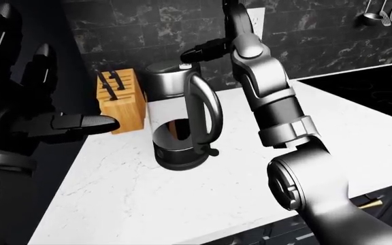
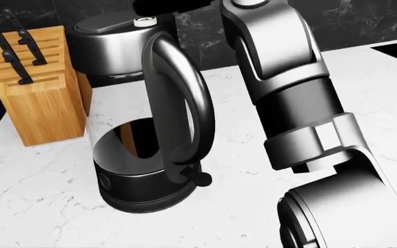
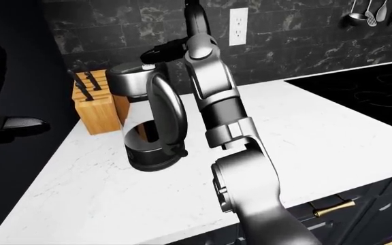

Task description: Press the button to open the lid of the electric kettle.

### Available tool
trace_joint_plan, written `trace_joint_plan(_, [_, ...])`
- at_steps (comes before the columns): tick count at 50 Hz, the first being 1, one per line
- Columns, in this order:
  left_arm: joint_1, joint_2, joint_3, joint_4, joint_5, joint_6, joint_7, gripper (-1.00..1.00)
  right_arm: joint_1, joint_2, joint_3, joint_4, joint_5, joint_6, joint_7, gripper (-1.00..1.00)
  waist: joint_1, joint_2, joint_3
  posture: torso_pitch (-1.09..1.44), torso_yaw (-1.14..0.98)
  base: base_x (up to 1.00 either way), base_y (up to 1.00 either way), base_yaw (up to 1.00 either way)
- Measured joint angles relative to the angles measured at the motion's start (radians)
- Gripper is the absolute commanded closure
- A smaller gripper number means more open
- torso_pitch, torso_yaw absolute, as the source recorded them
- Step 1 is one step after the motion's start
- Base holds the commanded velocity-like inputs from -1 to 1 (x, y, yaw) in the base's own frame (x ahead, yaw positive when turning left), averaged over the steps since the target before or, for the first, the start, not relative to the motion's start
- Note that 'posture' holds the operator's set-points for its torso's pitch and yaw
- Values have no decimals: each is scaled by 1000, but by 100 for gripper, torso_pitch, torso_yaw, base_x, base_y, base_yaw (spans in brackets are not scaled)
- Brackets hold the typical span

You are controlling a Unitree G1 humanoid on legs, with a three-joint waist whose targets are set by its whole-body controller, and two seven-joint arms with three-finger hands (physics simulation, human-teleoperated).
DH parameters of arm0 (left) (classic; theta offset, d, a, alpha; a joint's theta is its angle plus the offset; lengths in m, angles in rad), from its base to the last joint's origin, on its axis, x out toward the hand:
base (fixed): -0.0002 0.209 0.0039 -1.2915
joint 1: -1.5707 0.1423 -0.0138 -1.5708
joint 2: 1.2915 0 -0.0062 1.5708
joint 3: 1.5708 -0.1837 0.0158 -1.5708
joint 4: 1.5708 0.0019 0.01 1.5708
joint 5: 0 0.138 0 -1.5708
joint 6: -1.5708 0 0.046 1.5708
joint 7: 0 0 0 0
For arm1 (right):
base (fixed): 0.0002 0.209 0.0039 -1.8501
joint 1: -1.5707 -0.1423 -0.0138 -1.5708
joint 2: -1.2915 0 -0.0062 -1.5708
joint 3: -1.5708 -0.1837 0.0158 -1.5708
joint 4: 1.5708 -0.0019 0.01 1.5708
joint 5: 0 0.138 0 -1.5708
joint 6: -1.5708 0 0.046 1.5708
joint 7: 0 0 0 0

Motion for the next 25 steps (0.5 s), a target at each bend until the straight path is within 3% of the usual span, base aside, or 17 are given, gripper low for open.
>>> trace_joint_plan(25, [6,1,0,1,-5,-5,3,-100,-124,-10,-26,311,12,-169,-52,-100,-1,6,1,-42,0,0,0,0])
